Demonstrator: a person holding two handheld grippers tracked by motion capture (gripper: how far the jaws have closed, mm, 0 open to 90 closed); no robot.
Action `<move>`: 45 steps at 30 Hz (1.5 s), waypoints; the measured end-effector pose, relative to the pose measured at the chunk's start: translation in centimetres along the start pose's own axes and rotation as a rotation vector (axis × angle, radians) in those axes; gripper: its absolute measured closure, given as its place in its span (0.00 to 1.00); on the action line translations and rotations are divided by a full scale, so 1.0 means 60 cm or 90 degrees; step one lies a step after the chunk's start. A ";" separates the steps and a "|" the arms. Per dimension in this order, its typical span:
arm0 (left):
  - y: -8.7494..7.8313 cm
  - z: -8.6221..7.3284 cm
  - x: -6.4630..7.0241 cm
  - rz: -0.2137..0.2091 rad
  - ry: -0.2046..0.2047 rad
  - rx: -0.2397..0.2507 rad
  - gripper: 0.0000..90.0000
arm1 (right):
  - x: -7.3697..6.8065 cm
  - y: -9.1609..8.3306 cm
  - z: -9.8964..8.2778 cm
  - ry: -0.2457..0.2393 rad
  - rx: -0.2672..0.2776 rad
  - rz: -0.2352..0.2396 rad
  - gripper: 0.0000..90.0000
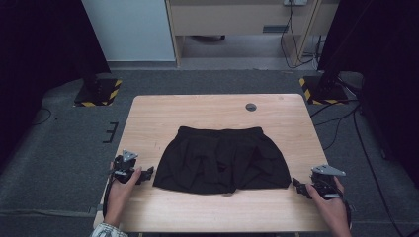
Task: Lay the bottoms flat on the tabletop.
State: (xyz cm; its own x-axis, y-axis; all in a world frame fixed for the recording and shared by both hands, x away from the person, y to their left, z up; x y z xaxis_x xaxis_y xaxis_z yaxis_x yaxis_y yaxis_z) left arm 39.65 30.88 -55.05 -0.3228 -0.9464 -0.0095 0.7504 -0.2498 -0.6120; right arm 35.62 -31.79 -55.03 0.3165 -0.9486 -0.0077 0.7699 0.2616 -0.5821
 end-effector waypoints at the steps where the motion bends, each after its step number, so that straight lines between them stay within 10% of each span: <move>1: 0.000 0.000 0.000 -0.001 0.001 0.000 0.00 | 0.000 0.000 0.000 0.000 0.000 0.000 0.15; 18: -0.002 0.000 0.003 -0.028 0.024 0.013 0.06 | -0.002 0.000 -0.001 0.004 -0.002 0.000 0.14; 22: -0.003 0.010 0.013 -0.031 0.074 0.036 0.13 | -0.001 0.001 0.000 0.002 0.000 0.000 0.14; 27: -0.010 0.036 0.014 -0.032 0.077 0.061 0.14 | 0.000 0.003 0.003 0.008 0.003 -0.006 0.19; 34: 0.010 0.087 -0.019 0.000 0.068 0.073 0.18 | 0.006 0.016 0.083 -0.010 0.051 0.026 0.37; 45: 0.063 0.154 -0.018 -0.023 0.074 0.058 0.19 | -0.035 0.147 0.192 -0.024 0.042 0.111 0.61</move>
State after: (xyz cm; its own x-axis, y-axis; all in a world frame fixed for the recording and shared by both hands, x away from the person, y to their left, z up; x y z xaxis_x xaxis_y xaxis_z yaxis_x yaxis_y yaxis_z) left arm 48.16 29.08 -50.02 -0.4109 -0.9079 -0.0828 0.7843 -0.3057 -0.5399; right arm 48.12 -25.45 -50.79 0.4673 -0.8811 -0.0726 0.7362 0.4333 -0.5198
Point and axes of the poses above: each handheld gripper's, and its own axes: y roughly forward along the jaws, z roughly out of its top, x roughly to its right, the point moved 2 cm from there along y, roughly forward along the jaws, and after that the axes turned 8 degrees about x, right-handed, at the moved point
